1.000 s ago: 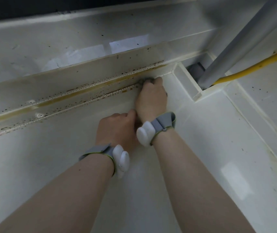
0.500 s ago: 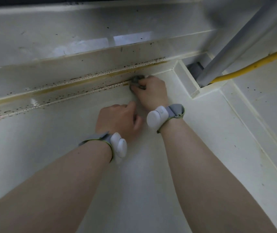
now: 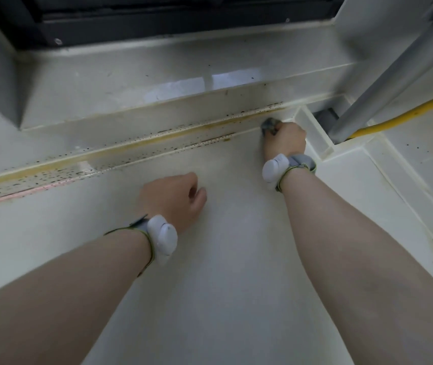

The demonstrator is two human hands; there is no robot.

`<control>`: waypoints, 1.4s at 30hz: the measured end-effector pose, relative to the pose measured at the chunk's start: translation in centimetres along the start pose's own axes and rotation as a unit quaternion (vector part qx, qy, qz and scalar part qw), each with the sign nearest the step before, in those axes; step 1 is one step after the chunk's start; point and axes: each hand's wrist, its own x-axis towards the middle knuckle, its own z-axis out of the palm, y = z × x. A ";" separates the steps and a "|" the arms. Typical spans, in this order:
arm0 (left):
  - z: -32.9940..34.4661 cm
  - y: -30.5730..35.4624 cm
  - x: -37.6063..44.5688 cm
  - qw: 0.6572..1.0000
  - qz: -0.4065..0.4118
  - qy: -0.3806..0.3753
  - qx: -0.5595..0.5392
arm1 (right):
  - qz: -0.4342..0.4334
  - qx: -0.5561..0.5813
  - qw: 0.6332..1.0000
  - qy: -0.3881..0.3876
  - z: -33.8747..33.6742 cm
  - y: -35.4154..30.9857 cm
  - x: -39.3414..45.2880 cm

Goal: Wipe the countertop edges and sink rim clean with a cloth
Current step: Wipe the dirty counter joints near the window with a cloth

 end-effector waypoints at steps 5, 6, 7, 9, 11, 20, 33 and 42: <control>1.2 -3.7 -2.1 0.994 0.030 0.071 0.079 | -0.060 0.026 0.998 0.008 1.5 1.2 -2.8; 1.2 -3.5 -2.1 0.993 0.036 0.081 0.083 | -0.061 0.020 0.998 0.016 1.4 1.4 -2.5; 1.5 -3.6 -2.2 0.993 0.040 0.082 0.080 | -0.043 0.007 0.999 0.025 1.6 1.6 -1.7; 1.4 -3.5 -2.2 0.993 0.041 0.084 0.079 | -0.003 -0.022 0.999 0.040 1.3 1.4 0.5; 1.3 -3.6 -2.1 0.993 0.038 0.083 0.078 | 0.013 -0.044 0.998 0.031 0.8 1.1 2.3; 1.2 -3.4 -2.1 0.993 0.033 0.080 0.074 | 0.006 -0.060 0.996 0.061 1.7 1.3 -0.2; 1.4 -3.4 -1.9 0.995 0.024 0.066 0.076 | -0.005 -0.111 0.993 0.042 0.4 0.6 1.8; 1.2 -3.5 -2.0 0.995 0.024 0.067 0.074 | -0.050 -0.191 0.980 0.017 0.6 1.0 2.7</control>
